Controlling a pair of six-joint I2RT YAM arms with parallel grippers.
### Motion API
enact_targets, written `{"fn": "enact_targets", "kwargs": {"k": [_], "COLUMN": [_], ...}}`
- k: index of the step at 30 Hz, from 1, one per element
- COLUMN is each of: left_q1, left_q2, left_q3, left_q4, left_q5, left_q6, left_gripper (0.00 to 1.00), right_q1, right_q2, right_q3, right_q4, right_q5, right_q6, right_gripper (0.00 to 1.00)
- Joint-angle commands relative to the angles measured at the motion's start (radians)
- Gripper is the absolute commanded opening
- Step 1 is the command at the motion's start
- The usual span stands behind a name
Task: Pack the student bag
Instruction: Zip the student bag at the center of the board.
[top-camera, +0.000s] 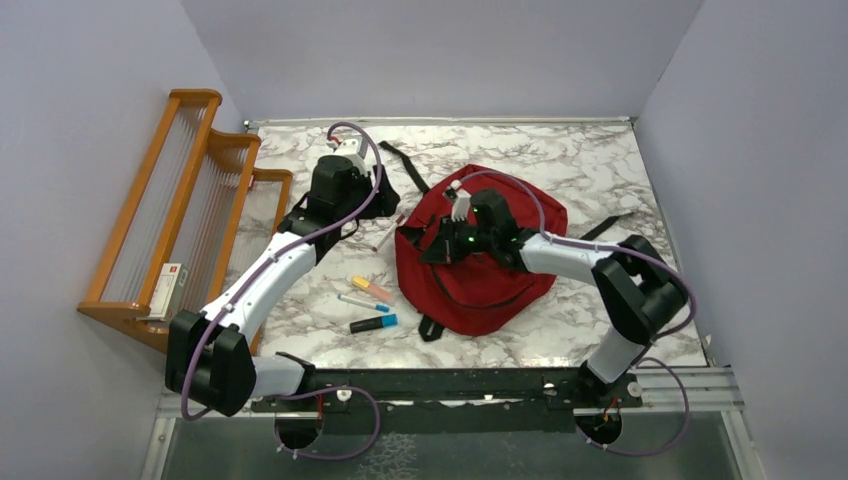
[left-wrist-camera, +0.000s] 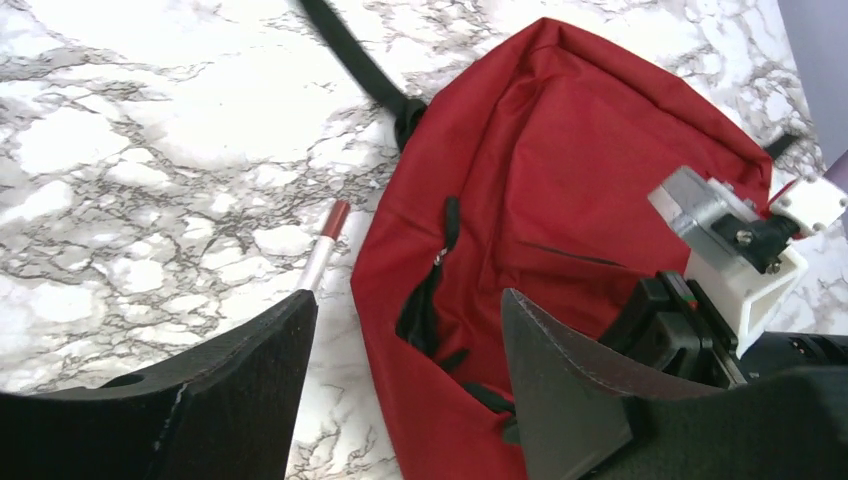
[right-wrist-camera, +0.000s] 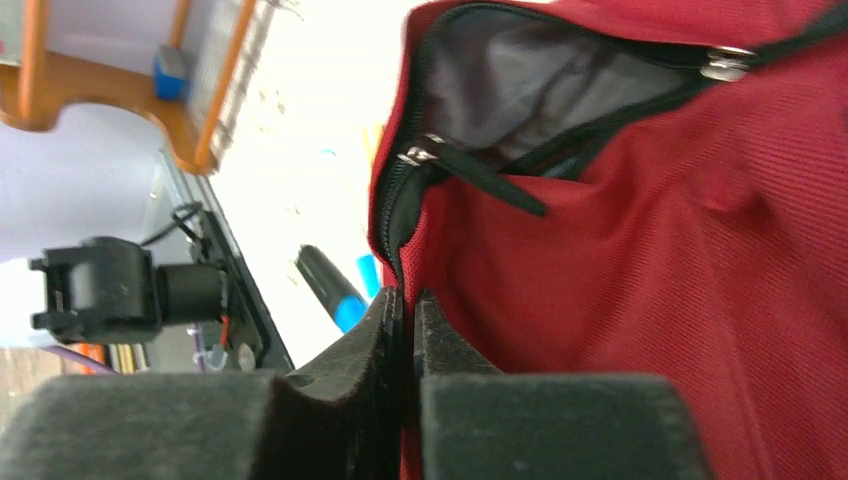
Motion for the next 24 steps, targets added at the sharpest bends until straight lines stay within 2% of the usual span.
{"fn": "enact_targets", "kwargs": {"k": [1, 6, 9, 12, 19, 24], "left_q1": [0.018, 0.050, 0.065, 0.068, 0.066, 0.033], "left_q2": [-0.007, 0.019, 0.054, 0.103, 0.188, 0.249], "left_q3": [-0.010, -0.016, -0.014, 0.023, 0.165, 0.250], "left_q4": [-0.042, -0.049, -0.028, -0.008, -0.031, -0.133], "left_q5": [-0.071, -0.072, -0.016, 0.072, 0.278, 0.252], "left_q6": [-0.014, -0.021, -0.004, 0.043, 0.192, 0.289], "left_gripper": [0.70, 0.72, 0.73, 0.73, 0.73, 0.72], "right_q1": [0.038, 0.046, 0.045, 0.045, 0.046, 0.046], "right_q2": [0.075, 0.011, -0.049, -0.152, -0.361, -0.424], "right_q3": [0.121, 0.033, -0.016, -0.078, -0.162, -0.195], "right_q4": [0.138, 0.100, -0.001, -0.055, -0.109, -0.144], "right_q5": [-0.069, -0.180, -0.217, -0.138, 0.077, 0.290], "right_q6": [-0.010, -0.102, -0.179, -0.203, -0.153, -0.038], "right_gripper": [0.14, 0.37, 0.44, 0.48, 0.48, 0.45]}}
